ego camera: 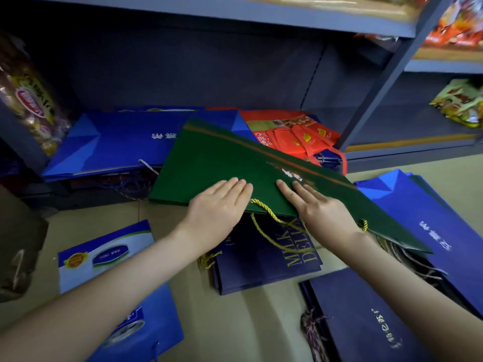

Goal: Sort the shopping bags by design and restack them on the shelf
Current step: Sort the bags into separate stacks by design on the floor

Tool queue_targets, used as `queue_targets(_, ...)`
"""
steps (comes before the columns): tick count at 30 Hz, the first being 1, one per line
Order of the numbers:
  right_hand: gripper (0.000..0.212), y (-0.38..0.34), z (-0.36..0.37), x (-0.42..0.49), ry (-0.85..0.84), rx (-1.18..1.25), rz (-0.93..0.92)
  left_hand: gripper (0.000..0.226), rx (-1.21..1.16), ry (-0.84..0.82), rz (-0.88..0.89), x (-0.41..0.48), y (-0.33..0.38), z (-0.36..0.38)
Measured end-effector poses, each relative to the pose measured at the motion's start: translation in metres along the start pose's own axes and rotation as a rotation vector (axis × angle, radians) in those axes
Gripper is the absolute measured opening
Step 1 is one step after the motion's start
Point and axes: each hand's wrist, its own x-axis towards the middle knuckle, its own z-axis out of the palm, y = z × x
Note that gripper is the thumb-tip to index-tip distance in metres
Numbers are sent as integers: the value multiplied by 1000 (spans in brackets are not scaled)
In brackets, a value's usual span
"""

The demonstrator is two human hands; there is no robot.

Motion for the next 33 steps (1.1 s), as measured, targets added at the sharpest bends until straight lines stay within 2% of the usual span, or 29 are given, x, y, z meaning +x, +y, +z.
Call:
queue_targets(2, 61, -16, 3, 2, -63, -46, 4, 46, 15, -93, -47, -2, 6, 7)
queue_targets(5, 77, -34, 3, 3, -164, -118, 51, 48, 24, -172, -47, -1, 14, 19)
queue_targets(9, 66, -27, -11, -14, -183, -157, 149, 43, -10, -89, 1, 10, 29, 31)
queue_targets(12, 80, -9, -18, -41, -261, -186, 268, 38, -56, 26, 59, 35, 50, 34)
queue_targets(13, 77, -5, -23, -50, -280, -193, 311, 37, -78, 62, 82, 44, 58, 36)
queue_targets(15, 52, 3, -32, -68, -261, -184, 382, 34, -132, 132, 127, 61, 75, 42)
queue_targets(17, 53, 12, -41, -82, -290, -195, 448, 33, -172, 187, 173, 75, 92, 51)
queue_targets(19, 75, 22, -43, -96, -351, -240, 511, 32, -197, 220, 215, 90, 106, 60)
queue_targets(20, 80, 28, -41, -102, -365, -249, 543, 32, -211, 226, 236, 99, 112, 65)
queue_targets(21, 77, 37, -38, -105, -356, -249, 564, 32, -224, 224, 257, 107, 118, 70)
queue_targets(24, 59, 67, -25, -116, -367, -272, 617, 33, -248, 205, 325, 133, 132, 86)
queue_targets(27, 64, 105, -12, -140, -419, -259, 713, 35, -249, 188, 368, 156, 146, 102)
queue_targets(33, 61, 160, -3, -184, -332, -311, 732, 35, -272, 168, 413, 196, 196, 126)
